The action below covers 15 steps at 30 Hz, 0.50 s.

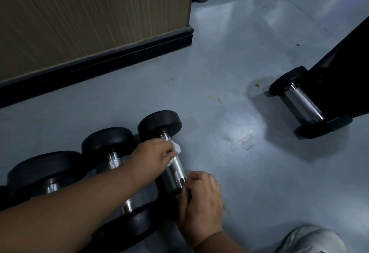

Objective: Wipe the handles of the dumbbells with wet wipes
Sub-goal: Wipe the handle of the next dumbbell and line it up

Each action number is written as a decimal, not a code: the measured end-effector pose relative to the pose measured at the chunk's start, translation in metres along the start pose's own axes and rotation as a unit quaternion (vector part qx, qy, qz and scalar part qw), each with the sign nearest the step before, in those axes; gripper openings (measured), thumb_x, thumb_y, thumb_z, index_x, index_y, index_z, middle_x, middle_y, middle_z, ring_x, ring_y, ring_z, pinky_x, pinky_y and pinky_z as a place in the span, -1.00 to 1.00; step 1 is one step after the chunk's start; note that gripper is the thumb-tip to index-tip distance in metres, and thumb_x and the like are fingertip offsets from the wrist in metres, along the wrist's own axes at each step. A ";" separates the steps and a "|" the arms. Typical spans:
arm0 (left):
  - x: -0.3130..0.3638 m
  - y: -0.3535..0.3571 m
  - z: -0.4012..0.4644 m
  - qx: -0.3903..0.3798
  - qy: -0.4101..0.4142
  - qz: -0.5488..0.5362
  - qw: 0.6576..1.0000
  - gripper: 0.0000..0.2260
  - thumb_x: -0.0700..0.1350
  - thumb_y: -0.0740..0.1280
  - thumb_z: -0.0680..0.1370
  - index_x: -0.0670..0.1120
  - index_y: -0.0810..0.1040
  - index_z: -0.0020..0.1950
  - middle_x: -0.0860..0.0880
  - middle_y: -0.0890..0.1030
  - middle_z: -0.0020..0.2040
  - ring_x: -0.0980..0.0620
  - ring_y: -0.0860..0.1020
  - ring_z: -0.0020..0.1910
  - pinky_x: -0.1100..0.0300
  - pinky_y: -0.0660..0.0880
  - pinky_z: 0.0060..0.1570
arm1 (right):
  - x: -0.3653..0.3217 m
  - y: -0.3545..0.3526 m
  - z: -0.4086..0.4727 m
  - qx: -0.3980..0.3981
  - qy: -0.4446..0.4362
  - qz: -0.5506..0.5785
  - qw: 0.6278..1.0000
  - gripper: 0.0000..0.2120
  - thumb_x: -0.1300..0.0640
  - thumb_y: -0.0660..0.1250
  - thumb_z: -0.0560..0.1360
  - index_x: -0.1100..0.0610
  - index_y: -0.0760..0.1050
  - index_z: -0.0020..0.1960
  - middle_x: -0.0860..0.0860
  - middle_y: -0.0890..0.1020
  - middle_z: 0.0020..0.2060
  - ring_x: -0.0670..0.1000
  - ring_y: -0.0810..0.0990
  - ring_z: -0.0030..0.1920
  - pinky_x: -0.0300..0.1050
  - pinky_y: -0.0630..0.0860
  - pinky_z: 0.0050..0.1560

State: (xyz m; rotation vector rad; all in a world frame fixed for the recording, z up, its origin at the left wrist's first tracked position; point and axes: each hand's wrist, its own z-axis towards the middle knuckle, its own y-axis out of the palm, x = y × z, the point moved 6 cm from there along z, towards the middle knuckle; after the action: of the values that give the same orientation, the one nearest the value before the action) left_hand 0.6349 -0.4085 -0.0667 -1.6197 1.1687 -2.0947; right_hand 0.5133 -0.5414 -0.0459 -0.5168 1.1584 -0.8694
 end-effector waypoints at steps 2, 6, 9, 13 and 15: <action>0.019 0.016 -0.014 -0.037 0.057 -0.004 0.998 -0.87 -0.02 0.37 0.58 -0.01 0.61 -0.14 0.07 0.61 -0.14 0.11 0.57 -0.12 0.35 0.44 -0.03 | 0.002 0.000 0.001 0.004 0.000 0.012 1.000 -0.90 0.12 0.23 0.52 0.11 0.45 -0.15 0.01 0.53 -0.08 0.10 0.48 -0.14 -0.07 0.37 -0.08; 0.026 0.024 -0.016 -0.080 0.121 0.005 0.989 -0.86 -0.01 0.33 0.56 0.00 0.53 -0.18 0.08 0.53 -0.23 0.08 0.53 -0.20 0.21 0.47 -0.14 | 0.006 -0.001 0.002 0.008 0.002 0.022 1.000 -0.84 0.11 0.20 0.55 0.12 0.47 -0.16 0.00 0.54 -0.09 0.10 0.49 -0.14 -0.03 0.41 -0.12; 0.001 -0.002 0.009 0.017 0.031 0.027 0.999 -0.74 0.10 0.31 0.53 -0.04 0.57 -0.25 0.11 0.48 -0.29 0.17 0.44 -0.27 0.22 0.44 -0.20 | 0.004 -0.002 0.003 0.003 0.002 0.012 1.000 -0.82 0.10 0.20 0.54 0.14 0.49 -0.18 0.01 0.53 -0.09 0.10 0.49 -0.15 -0.03 0.40 -0.12; 0.023 0.022 -0.016 -0.032 0.088 -0.013 0.996 -0.90 -0.06 0.37 0.55 -0.02 0.58 -0.15 0.03 0.56 -0.22 0.11 0.50 -0.16 0.32 0.42 -0.05 | 0.006 -0.002 0.003 -0.003 -0.001 0.029 1.000 -0.84 0.11 0.19 0.56 0.12 0.46 -0.15 0.00 0.51 -0.09 0.10 0.48 -0.14 -0.01 0.43 -0.10; 0.036 0.035 -0.028 -0.089 0.136 -0.015 0.987 -0.91 -0.10 0.35 0.56 -0.02 0.59 -0.14 0.03 0.54 -0.21 0.10 0.50 -0.14 0.30 0.43 -0.03 | 0.009 -0.002 0.005 -0.002 -0.004 0.055 0.998 -0.84 0.08 0.14 0.61 0.09 0.42 -0.11 -0.01 0.50 -0.08 0.10 0.49 -0.13 0.06 0.46 -0.12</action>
State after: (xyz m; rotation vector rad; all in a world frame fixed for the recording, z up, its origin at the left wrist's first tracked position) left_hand 0.5881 -0.4414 -0.0678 -1.4610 1.4623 -2.3465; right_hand 0.5181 -0.5506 -0.0478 -0.4538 1.1709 -0.7693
